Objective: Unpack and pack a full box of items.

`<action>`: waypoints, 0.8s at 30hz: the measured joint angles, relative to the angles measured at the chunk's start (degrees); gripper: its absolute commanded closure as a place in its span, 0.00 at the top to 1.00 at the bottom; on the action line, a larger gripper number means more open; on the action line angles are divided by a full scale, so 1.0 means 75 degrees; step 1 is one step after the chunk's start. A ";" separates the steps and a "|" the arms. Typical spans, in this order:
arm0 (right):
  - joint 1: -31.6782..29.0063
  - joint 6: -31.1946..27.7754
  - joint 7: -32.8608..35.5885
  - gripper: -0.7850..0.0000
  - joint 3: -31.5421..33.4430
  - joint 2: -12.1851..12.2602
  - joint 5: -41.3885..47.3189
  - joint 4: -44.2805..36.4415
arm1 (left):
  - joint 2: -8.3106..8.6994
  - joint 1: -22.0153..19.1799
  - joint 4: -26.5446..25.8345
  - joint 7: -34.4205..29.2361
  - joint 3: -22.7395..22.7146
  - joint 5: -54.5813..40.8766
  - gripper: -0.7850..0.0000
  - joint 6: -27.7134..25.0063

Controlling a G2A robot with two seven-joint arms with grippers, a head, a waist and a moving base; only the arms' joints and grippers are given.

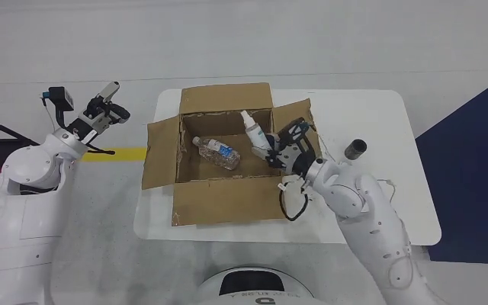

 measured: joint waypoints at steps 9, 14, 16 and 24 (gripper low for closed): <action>0.0389 0.0569 -0.0082 0.26 -0.0654 -0.0099 -0.0489 0.0418 | 0.0000 0.0000 0.0000 0.0000 0.0000 0.0000 1.00 0.0000; 0.0485 0.0668 -0.0063 0.51 -0.0776 -0.0118 -0.0553 0.0458 | 0.0000 0.0000 0.0000 0.0000 0.0000 0.0000 1.00 0.0000; 0.0498 0.0689 -0.0082 0.84 -0.0788 -0.0120 -0.0563 0.0457 | 0.0000 0.0000 0.0000 0.0000 0.0000 0.0000 1.00 0.0000; 0.0271 0.0492 -0.0342 1.00 -0.0425 -0.0053 -0.0428 -0.0002 | 0.0000 0.0000 0.0000 0.0000 0.0000 0.0000 1.00 0.0000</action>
